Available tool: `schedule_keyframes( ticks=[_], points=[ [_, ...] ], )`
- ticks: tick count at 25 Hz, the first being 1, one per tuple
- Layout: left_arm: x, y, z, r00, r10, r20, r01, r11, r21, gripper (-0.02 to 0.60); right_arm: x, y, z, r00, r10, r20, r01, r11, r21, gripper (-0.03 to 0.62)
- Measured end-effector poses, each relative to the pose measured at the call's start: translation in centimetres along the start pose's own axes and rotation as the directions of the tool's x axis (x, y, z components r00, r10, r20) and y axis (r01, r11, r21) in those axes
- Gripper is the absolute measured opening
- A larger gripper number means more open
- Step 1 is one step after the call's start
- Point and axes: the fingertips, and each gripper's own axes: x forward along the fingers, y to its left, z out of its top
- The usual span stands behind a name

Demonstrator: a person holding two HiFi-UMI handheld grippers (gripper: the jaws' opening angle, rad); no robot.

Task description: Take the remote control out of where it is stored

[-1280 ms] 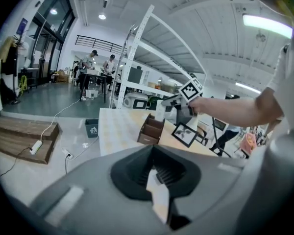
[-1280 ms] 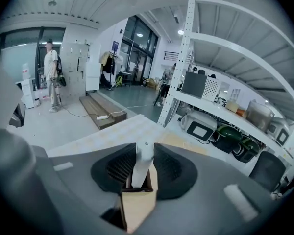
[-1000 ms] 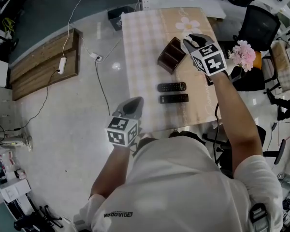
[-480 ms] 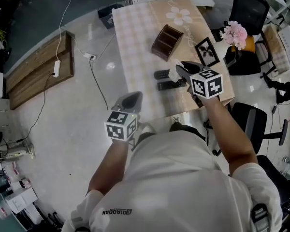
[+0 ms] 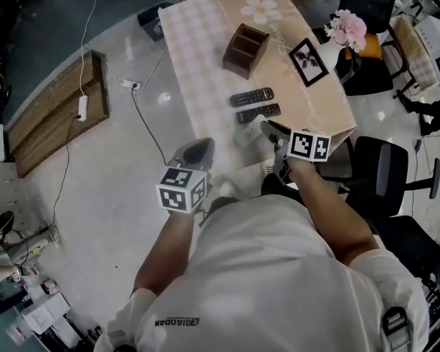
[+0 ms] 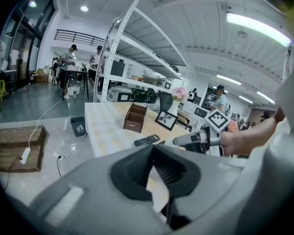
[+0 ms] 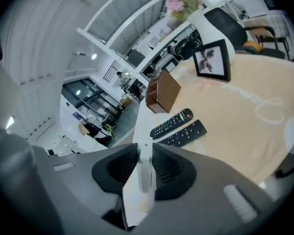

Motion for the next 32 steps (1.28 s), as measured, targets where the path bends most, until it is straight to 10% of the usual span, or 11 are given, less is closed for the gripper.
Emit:
schedule_keyframes(
  ticks=[15, 19, 32],
  points=[
    [0.5, -0.9, 0.0, 1.0, -0.01, -0.008, 0.01, 1.0, 0.006, 0.005, -2.4, -8.1, -3.1, 0.983, -0.172, -0.061, 0.174, 0.984, 0.029, 0.124],
    [0.5, -1.0, 0.1, 1.0, -0.013, -0.007, 0.013, 1.0, -0.004, 0.005, -2.6, -9.5, -3.1, 0.972, -0.221, -0.078, 0.22, 0.975, -0.019, 0.022],
    [-2.0, -1.4, 0.8, 0.997, -0.068, 0.038, 0.067, 0.997, 0.024, 0.005, -4.5, -4.5, -1.5, 0.974, -0.223, 0.031, 0.225, 0.954, -0.199, 0.006]
  ],
)
